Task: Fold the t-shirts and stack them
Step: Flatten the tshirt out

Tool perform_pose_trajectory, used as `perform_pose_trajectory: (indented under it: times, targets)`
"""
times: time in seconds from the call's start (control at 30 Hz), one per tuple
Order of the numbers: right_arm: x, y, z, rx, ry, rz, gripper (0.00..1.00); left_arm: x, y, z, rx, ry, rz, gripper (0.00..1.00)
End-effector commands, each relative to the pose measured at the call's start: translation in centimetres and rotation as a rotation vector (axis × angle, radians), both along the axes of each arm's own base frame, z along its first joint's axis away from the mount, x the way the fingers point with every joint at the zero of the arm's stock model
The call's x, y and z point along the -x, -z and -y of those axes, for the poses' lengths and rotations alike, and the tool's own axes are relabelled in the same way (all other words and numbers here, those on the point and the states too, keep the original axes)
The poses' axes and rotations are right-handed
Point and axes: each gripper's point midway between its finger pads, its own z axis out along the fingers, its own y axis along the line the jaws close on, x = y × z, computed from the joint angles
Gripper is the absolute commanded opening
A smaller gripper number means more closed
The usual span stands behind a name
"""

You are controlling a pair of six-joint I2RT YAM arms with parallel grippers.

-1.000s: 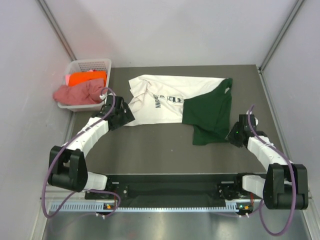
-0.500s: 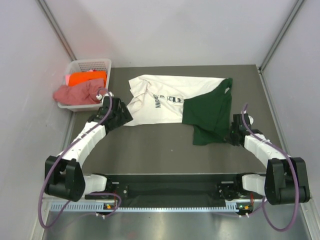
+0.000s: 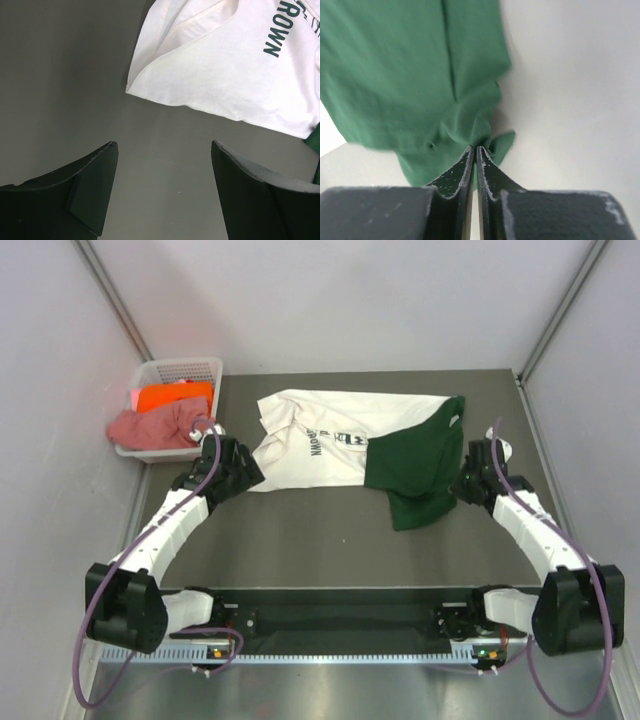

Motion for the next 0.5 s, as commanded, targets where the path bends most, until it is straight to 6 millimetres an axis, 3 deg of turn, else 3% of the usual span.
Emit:
perform_pose_trajectory:
  times: [0.0,0.03,0.07,0.1,0.2,0.23,0.47]
  targets:
    - [-3.3,-1.0,-0.6,0.013,-0.018,0.001,0.08,-1.6,-2.3,0.4,0.034,-0.004,0.077,0.80]
    - [-3.9,0.2,-0.7,0.013,-0.020,-0.036,0.13,-1.6,-2.1,0.5,0.033,0.000,0.071,0.80]
    - [-5.0,-0.3,-0.9,0.012,-0.029,-0.023,0.24,-1.7,-1.7,0.5,0.031,0.000,0.059,0.80]
    - [-5.3,-0.1,-1.1,0.007,-0.041,-0.040,0.49,-1.8,-1.7,0.6,0.034,0.003,0.058,0.80]
    - [-5.2,0.4,-0.9,0.026,-0.041,-0.058,0.72,-1.8,-1.5,0.9,0.039,0.019,0.049,0.82]
    - [-5.2,-0.5,-0.6,0.028,-0.036,-0.012,0.72,-1.8,-1.6,0.9,0.039,0.020,0.052,0.82]
    - [-2.1,-0.4,1.7,0.076,-0.024,0.012,0.72,-1.7,-1.6,0.8,0.036,0.025,0.068,0.82]
